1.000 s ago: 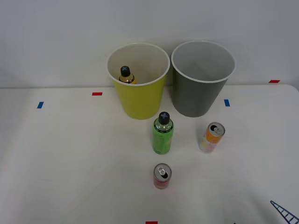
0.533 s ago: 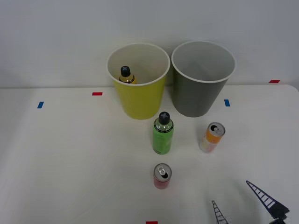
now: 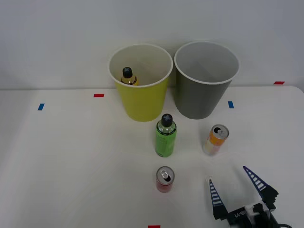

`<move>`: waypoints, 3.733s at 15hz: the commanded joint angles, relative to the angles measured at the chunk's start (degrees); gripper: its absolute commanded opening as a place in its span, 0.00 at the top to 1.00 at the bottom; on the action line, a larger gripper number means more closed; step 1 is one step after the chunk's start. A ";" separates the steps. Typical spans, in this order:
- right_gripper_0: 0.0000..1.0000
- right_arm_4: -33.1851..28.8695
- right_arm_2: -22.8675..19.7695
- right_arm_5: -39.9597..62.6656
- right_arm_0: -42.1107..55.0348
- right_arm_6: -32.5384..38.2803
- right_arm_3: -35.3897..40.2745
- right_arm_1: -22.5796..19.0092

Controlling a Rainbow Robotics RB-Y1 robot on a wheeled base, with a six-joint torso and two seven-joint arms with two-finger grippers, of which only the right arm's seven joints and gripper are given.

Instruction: Put cans in the gray bin, plastic bottles in the light green bin

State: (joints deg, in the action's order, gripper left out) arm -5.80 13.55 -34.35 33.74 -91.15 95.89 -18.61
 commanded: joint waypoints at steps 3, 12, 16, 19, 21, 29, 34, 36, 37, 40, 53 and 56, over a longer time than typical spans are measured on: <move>0.00 5.71 1.39 4.73 -2.97 -0.26 0.00 0.33; 0.00 11.43 3.59 11.33 -11.15 0.18 0.18 3.23; 0.00 12.39 2.89 14.49 -13.78 0.27 0.18 4.19; 0.00 13.01 2.54 15.90 -15.81 0.27 0.18 5.07; 0.00 13.36 2.18 16.42 -16.68 0.27 0.18 5.69; 0.00 13.54 0.87 19.68 -18.62 -0.43 0.18 6.30; 0.00 13.80 0.08 20.73 -18.71 -0.70 0.18 6.48; 0.00 13.80 0.16 20.73 -18.79 -0.70 0.18 6.57; 0.00 13.80 0.16 20.73 -18.97 -0.70 0.18 6.57; 0.62 13.80 0.43 20.82 -19.41 -0.78 0.18 6.92; 1.00 14.24 1.48 16.51 -18.79 0.45 0.18 2.08; 1.00 14.85 3.15 13.00 -18.09 6.51 1.41 -2.40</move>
State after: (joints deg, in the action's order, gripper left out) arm 8.81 15.98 -20.43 15.31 -86.92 96.47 -19.42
